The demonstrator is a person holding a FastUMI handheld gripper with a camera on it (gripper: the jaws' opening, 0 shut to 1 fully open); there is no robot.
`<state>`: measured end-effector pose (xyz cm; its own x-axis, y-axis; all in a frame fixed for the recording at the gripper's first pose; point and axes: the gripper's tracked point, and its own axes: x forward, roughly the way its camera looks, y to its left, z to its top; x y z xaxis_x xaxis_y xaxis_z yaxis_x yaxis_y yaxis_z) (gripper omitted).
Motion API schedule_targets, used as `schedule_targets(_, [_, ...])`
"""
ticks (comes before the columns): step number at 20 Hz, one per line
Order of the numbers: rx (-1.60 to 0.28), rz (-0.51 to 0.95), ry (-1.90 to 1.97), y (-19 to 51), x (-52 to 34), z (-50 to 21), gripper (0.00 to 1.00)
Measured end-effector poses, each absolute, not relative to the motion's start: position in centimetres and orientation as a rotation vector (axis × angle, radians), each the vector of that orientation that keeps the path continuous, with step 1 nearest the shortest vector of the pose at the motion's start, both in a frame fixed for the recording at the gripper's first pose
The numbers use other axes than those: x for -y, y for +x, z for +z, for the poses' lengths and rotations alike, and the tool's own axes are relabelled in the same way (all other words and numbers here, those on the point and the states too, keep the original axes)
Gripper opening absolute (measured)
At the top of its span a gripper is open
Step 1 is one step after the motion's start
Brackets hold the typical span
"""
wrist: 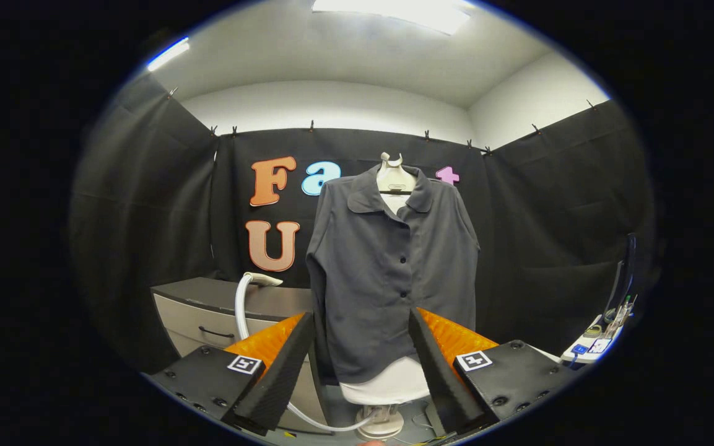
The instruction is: Iron the clothes twice with a garment steamer, once on the left side and once on the right side.
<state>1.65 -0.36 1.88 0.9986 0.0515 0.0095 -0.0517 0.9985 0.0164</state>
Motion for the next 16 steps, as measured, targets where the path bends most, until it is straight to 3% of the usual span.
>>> schedule_targets(9, [0.028, 0.177, 0.049, 5.8, 0.6, 3.8, 0.98])
schedule_targets(16, [-0.013, 0.313, 0.066, 11.2, -6.5, 6.0, 0.98])
